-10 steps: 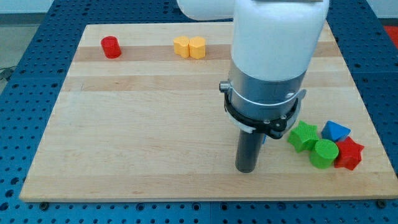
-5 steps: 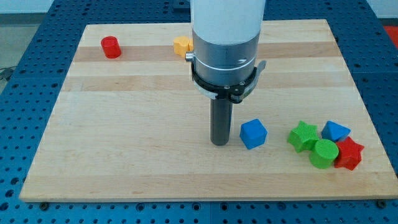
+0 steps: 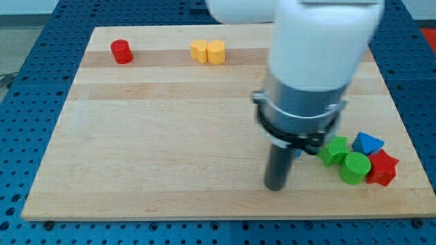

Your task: Keep blue cube on left side of green circle

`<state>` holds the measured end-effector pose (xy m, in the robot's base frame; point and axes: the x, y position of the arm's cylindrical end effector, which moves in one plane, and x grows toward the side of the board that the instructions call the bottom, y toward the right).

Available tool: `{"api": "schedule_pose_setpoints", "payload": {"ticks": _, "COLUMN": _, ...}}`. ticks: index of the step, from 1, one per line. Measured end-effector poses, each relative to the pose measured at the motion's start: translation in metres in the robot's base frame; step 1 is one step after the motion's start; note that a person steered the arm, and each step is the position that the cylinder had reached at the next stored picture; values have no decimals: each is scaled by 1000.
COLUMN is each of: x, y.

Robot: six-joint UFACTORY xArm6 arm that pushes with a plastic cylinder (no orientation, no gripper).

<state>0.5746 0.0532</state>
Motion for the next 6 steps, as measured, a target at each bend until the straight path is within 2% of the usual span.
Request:
{"api": "schedule_pose_setpoints", "payload": {"ticks": 2, "x": -119, "y": -31}}
{"api": "schedule_pose_setpoints", "payload": {"ticks": 3, "x": -140, "y": -8}}
{"api": "schedule_pose_setpoints", "payload": {"ticks": 4, "x": -139, "y": -11}}
{"api": "schedule_pose_setpoints", "payload": {"ticks": 6, "x": -82, "y": 2}}
